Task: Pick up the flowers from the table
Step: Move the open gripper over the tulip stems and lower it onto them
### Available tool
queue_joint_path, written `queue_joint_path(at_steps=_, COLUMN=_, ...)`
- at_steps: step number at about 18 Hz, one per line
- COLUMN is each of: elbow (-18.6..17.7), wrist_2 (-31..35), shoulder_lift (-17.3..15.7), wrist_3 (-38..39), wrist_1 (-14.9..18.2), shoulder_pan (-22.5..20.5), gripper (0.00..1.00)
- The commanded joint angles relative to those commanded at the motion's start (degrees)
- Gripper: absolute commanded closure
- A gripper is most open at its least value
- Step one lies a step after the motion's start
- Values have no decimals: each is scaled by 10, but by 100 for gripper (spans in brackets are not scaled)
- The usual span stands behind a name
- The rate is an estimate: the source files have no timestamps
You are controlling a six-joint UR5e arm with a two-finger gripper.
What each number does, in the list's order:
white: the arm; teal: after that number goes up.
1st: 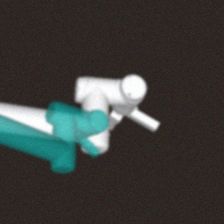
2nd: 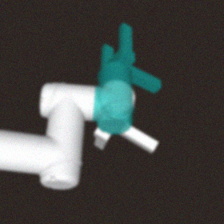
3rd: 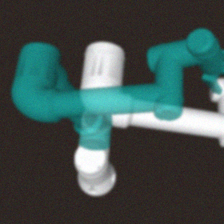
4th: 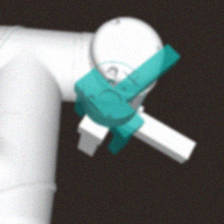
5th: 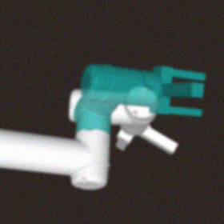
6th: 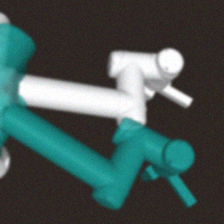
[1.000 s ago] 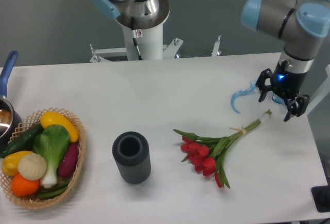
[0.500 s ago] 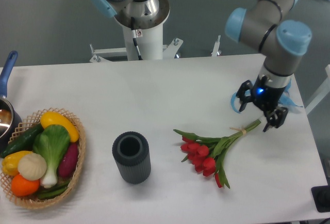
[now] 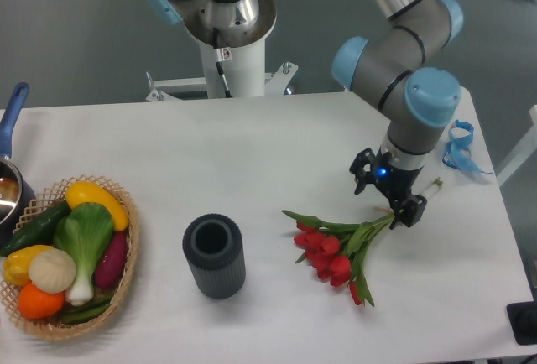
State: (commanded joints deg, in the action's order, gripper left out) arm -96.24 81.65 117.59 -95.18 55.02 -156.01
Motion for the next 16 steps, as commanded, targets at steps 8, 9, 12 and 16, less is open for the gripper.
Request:
queue_joint_path(at_steps=8, elbow=0, wrist_2=1, shoulder_lift=33, wrist_3=9, wrist_1=-66, shoulder_pan=9, gripper=0)
queue_joint_path(at_steps=9, elbow=1, wrist_2=1, shoulder_lift=35, wrist_3=11, wrist_1=-66, shoulder_pan=11, gripper=0)
queue_joint_path(at_steps=12, elbow=0, wrist_2=2, shoulder_lift=40, wrist_3=32, wrist_1=-69, shoulder_pan=13, gripper=0)
queue_joint_path(at_steps=16, elbow=-4, wrist_2=2, shoulder_lift=41, wrist_3=33, wrist_1=-76, shoulder_pan=18, gripper=0)
